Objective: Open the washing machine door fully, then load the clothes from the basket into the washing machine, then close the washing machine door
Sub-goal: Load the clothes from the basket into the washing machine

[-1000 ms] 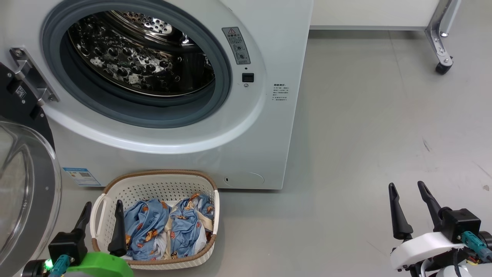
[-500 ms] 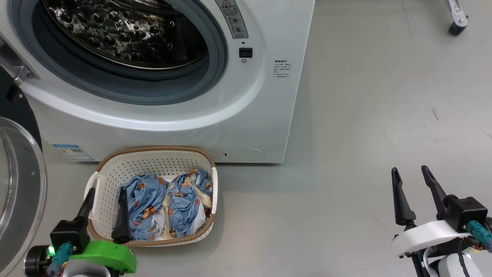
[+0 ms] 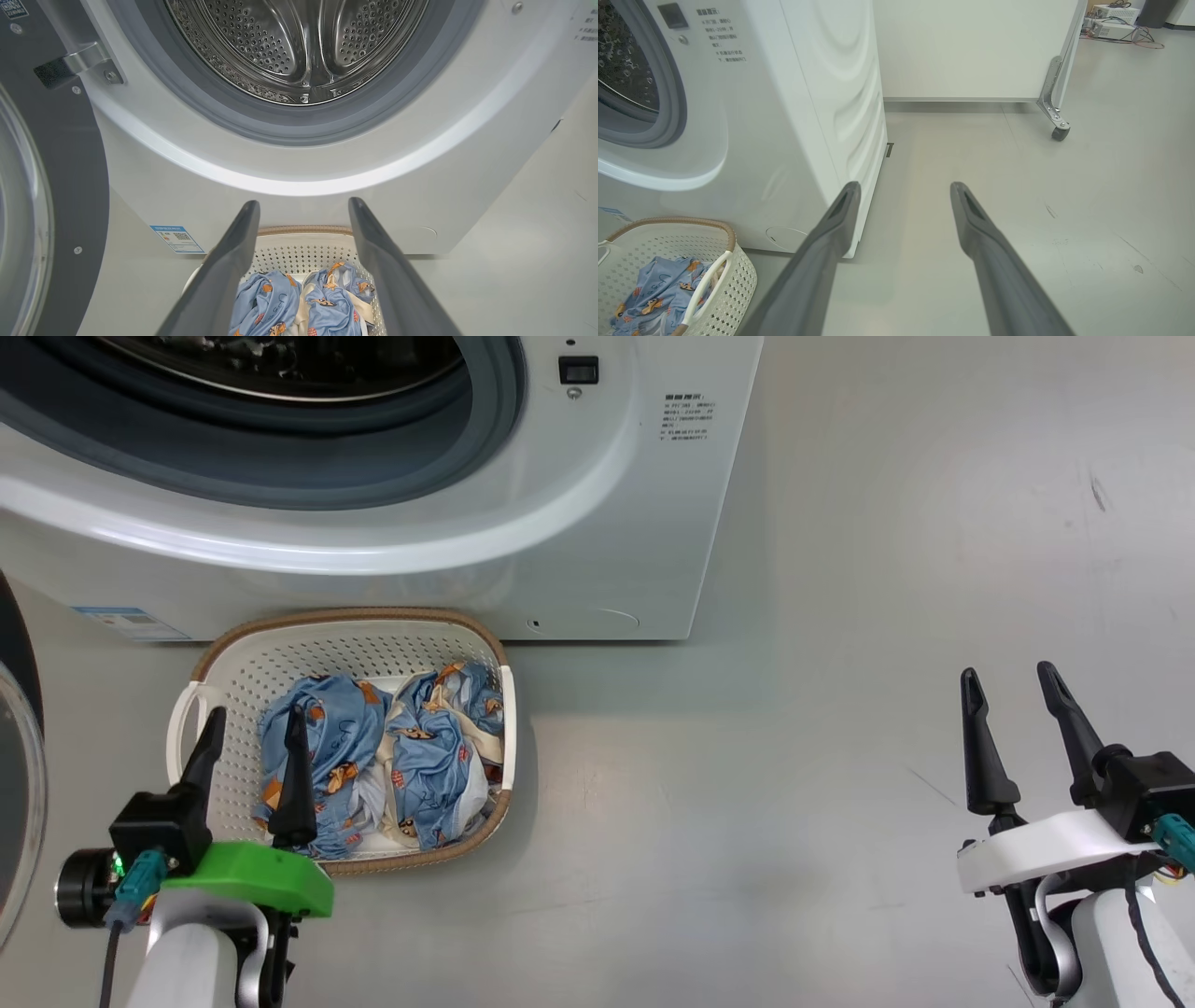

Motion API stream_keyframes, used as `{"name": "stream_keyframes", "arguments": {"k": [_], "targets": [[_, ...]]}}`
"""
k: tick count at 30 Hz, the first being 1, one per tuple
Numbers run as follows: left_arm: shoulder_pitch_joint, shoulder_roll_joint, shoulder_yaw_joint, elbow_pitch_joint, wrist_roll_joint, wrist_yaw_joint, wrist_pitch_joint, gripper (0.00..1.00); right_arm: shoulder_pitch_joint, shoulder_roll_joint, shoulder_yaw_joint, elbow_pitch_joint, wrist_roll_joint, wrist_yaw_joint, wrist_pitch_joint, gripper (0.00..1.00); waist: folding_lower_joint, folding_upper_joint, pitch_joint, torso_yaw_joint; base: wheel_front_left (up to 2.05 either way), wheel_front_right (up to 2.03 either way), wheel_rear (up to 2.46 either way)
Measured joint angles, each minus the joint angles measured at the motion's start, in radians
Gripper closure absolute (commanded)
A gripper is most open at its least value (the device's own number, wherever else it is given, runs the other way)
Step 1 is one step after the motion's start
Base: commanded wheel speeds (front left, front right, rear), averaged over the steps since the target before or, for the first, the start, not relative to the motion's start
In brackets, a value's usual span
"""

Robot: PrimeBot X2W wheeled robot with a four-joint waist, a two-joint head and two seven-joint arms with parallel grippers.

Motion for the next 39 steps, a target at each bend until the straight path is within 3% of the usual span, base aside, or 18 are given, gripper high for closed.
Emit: {"name": "stream_keyframes", "arguments": {"k": [21,39], "targets": [[-0.213,0.012,0.028,0.14,-0.016,-0.003,0.006,0.0,-0.099,-0.008,0.018,-0.026,-0.01,0.0,0.0,0.0,0.0001,0.0,0.231,-0.036,0.0,0.0,0.0],[-0.4,0.068,0.058,0.326,-0.024,-0.002,0.055,0.0,-0.152,-0.037,0.008,-0.06,-0.014,0.0,0.0,0.0,0.0002,0.0,0.434,-0.06,0.0,0.0,0.0]]}}
